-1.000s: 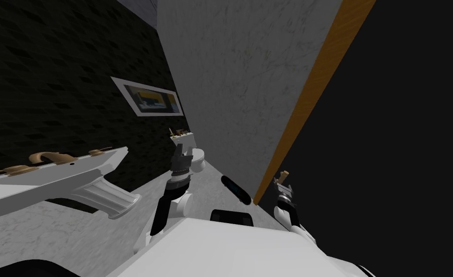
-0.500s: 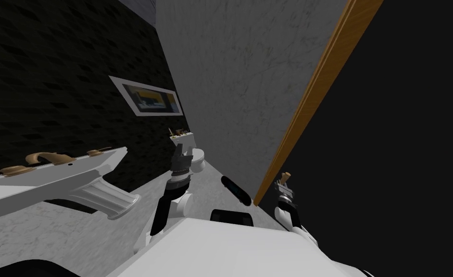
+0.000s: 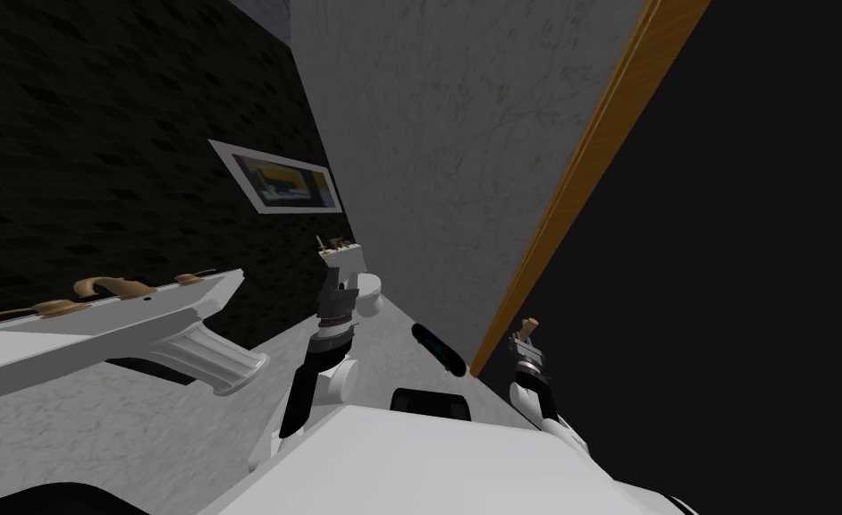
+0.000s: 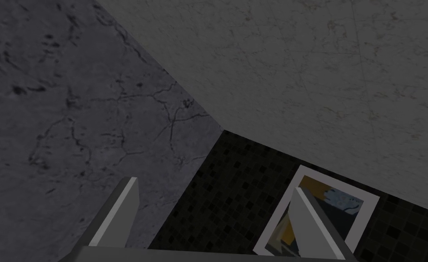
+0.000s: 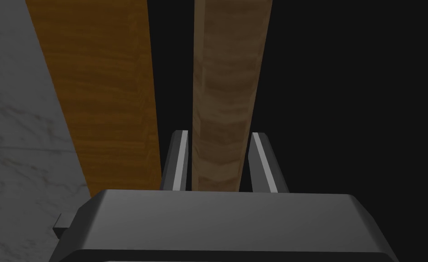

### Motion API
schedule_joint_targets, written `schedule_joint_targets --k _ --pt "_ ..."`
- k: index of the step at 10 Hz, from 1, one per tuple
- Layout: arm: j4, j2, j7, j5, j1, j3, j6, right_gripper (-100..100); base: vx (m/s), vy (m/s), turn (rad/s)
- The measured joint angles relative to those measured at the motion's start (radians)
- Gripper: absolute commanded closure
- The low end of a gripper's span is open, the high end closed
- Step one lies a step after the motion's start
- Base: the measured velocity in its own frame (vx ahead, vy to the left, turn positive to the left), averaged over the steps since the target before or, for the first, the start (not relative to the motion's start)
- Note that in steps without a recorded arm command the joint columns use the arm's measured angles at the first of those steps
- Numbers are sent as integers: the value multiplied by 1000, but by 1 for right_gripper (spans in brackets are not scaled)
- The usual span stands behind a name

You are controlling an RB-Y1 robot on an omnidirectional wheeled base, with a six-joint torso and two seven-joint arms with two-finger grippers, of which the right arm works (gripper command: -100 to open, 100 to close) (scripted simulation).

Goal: Pull the door open

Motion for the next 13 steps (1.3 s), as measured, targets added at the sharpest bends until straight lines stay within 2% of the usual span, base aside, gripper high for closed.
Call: schedule_joint_targets --k 1,3,4,5,6,8,13 --pt "14 -2 -11 8 -8 13 -3 100 -201 27 61" --pt "-9 -1 -20 22 3 33 13 100 -230 19 55" --pt "0 -2 -28 29 -5 45 15 100 -234 -11 90" --pt "-25 -3 -32 37 7 56 28 100 -282 -42 87" --pt "-26 -7 -41 46 1 71 36 100 -281 -20 61" --pt "-41 -2 -44 54 5 84 49 100 -136 4 51" --pt "-78 -21 -83 84 27 135 55 100 -225 -14 80"
